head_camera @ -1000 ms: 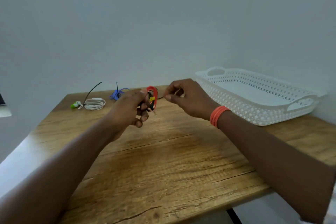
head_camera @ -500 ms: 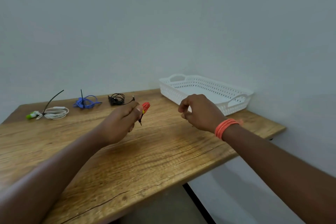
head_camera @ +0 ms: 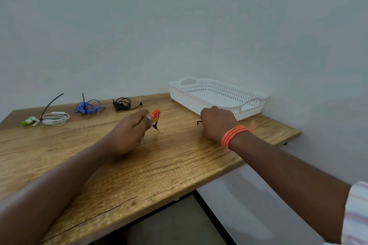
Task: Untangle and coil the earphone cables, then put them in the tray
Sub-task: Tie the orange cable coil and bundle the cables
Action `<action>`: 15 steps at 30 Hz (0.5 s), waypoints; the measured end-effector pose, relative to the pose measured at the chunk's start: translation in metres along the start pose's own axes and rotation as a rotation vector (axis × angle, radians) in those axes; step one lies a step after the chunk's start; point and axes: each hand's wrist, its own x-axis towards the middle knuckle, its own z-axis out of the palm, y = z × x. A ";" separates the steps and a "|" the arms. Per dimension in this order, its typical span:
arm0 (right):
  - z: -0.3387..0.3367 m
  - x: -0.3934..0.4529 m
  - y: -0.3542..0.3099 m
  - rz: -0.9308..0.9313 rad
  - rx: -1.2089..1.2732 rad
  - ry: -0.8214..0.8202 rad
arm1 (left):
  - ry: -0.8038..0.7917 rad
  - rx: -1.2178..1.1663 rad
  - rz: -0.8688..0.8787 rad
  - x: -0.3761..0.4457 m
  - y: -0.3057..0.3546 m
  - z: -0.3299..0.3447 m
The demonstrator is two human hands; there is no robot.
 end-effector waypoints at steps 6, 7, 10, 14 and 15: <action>0.015 0.018 -0.008 -0.012 0.249 -0.019 | 0.005 -0.030 0.013 -0.001 0.001 0.001; 0.017 0.022 -0.012 -0.035 0.293 -0.018 | 0.022 -0.039 0.012 0.000 0.000 -0.003; 0.021 0.031 -0.024 -0.130 0.390 -0.032 | 0.095 -0.018 0.011 0.001 -0.004 -0.015; 0.021 0.050 -0.048 -0.276 0.431 -0.068 | 0.221 0.004 -0.033 0.003 -0.014 -0.035; 0.020 0.055 -0.055 -0.310 0.433 -0.072 | 0.253 0.021 -0.040 0.003 -0.017 -0.038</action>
